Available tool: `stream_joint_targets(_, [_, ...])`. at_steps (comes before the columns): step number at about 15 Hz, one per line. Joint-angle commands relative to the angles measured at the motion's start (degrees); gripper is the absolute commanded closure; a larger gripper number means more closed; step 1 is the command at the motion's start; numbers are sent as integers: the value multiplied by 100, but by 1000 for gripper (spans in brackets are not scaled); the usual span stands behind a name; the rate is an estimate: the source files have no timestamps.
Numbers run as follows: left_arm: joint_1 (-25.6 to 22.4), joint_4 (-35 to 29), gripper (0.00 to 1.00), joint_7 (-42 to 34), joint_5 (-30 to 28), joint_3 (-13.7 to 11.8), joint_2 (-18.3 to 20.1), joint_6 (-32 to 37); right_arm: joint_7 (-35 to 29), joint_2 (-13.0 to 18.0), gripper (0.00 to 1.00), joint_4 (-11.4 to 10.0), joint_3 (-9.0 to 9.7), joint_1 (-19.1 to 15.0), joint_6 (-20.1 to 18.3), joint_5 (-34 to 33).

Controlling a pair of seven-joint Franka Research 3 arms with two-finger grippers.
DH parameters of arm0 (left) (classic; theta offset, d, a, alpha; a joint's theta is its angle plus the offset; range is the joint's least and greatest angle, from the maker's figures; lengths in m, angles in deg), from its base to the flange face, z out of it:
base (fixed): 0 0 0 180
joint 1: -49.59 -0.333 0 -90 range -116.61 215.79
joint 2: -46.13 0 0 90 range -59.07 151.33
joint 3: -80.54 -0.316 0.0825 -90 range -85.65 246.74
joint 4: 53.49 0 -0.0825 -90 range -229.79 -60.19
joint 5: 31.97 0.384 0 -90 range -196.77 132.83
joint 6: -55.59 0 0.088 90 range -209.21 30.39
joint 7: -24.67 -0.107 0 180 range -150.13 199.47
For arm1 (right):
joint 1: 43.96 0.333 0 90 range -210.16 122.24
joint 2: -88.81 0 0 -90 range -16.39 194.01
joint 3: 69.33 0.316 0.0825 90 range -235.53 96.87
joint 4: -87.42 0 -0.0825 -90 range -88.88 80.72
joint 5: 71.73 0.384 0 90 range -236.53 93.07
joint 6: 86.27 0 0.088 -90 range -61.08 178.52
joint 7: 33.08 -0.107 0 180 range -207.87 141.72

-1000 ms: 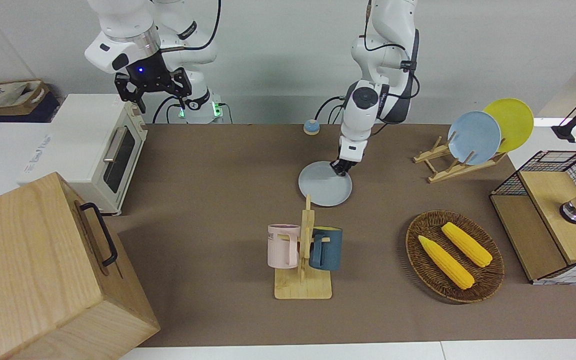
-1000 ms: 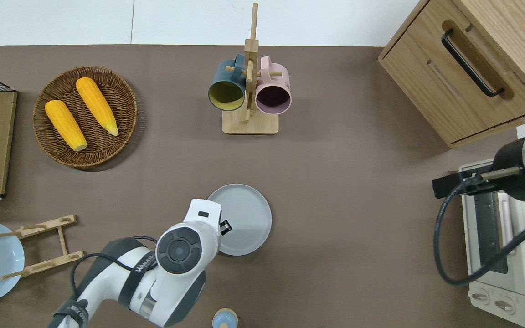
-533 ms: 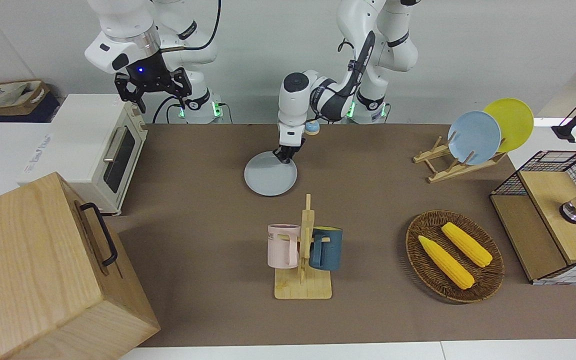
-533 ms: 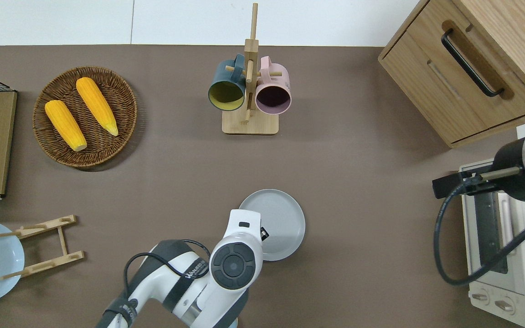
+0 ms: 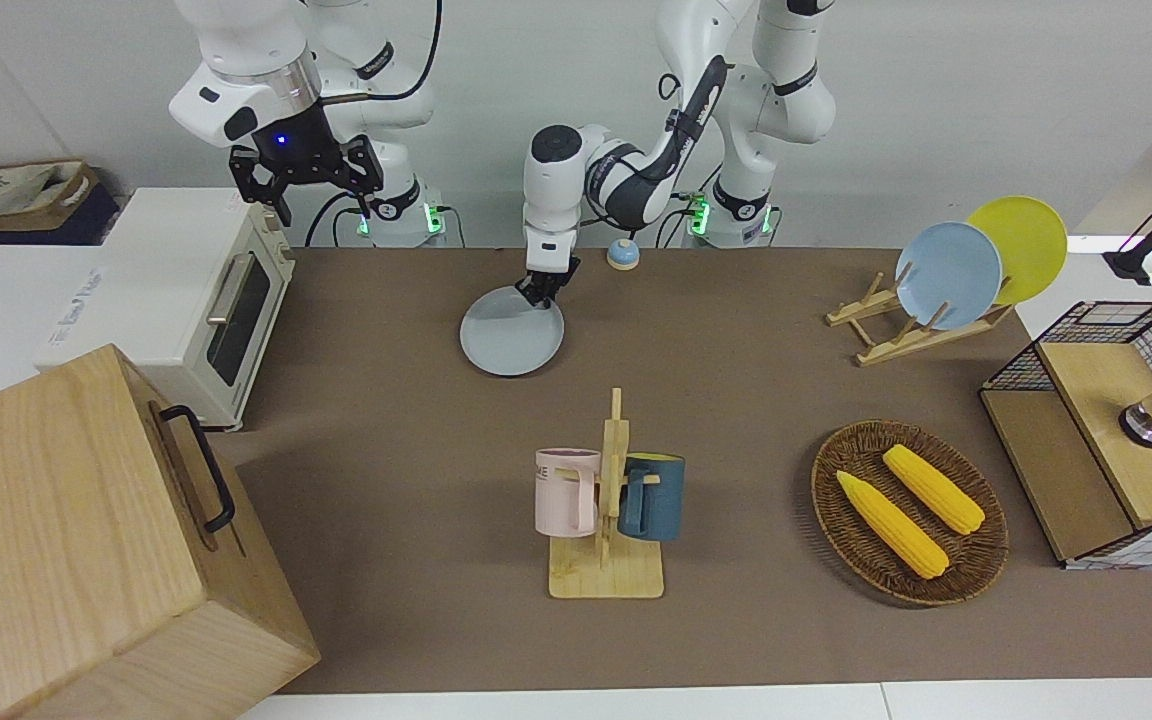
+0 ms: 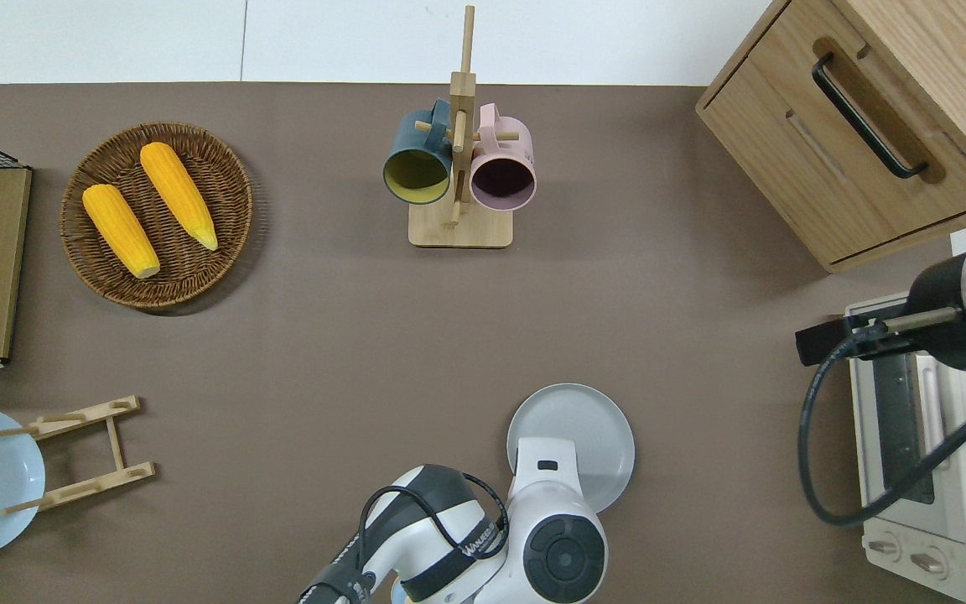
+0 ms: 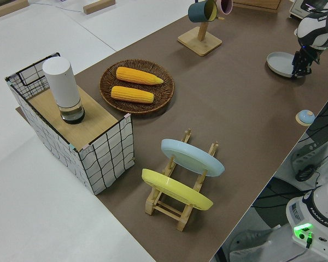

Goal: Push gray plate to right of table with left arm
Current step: 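Push the gray plate across the table toward the toaster oven with the left gripper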

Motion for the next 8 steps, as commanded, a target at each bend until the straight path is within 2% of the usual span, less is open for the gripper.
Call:
stream_joint_targets(1, [128,327,1000,241,206,-25,-357,151,-75,17,17,50,96,-113,-89,25])
stream_joint_targets(4, [137,335,1000,267,215,-25,-357,151,-75,17,17,50,96,-113,-89,33])
stream_joint_targets(5, [137,335,901,259,215,-25,-349,169,-75,17,17,50,88,-113,-89,33])
stream_joint_targets(6, [128,335,650,198,250,-25,-331,204,-75,17,17,50,96,-113,-89,33])
stream_joint_targets(8, [102,344,3,180,285,-34,-252,318,-75,17,17,50,88,-113,-89,33])
